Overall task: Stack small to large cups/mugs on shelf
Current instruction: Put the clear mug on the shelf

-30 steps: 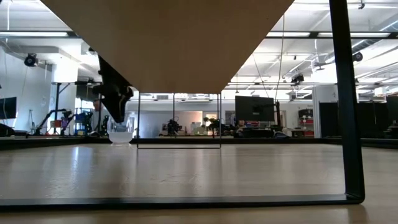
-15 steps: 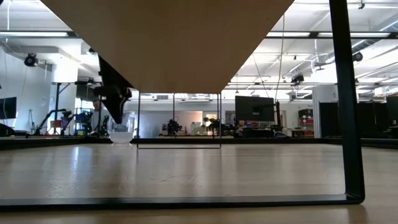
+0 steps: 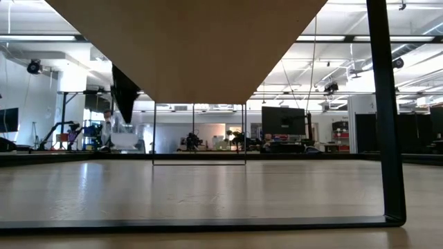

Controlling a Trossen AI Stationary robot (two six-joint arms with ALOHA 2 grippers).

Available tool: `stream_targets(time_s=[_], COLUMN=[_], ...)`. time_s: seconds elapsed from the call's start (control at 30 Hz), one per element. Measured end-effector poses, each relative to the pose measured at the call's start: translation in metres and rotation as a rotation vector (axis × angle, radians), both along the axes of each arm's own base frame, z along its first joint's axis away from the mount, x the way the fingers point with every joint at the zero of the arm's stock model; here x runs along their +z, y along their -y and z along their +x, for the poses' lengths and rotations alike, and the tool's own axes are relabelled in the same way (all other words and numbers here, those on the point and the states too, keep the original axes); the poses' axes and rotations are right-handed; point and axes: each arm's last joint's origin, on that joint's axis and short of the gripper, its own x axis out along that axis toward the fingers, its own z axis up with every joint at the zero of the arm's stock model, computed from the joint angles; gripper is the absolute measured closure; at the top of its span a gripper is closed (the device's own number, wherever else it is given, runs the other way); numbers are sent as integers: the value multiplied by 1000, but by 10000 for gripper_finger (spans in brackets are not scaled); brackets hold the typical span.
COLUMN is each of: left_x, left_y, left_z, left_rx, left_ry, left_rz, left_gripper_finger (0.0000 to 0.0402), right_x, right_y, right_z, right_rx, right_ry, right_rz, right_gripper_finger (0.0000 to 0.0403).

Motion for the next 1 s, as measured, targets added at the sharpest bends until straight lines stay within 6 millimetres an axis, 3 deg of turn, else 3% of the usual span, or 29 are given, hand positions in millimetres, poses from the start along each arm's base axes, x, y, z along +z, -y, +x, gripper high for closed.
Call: stream_targets(time_s=[0.27, 0.57, 0.8, 1.0], left_x=[52, 108, 137, 152], left_y=[30, 88, 135, 175], left_z=[0, -10, -13, -3], left_rx=[37, 51, 13, -118], left_ry=[6, 105, 252, 334], left_rz=[-33, -57, -118, -169], left_gripper_finger=[401, 401, 401, 402], right_x=[-2, -3, -2, -2], right_y=[0, 1, 2, 9], right_z=[-2, -4, -4, -2], right_rx=[0, 3, 16, -7], right_ry=[-29, -47, -53, -53], right_rz=[-7, -13, -29, -30], right_gripper_finger=[394, 394, 394, 394])
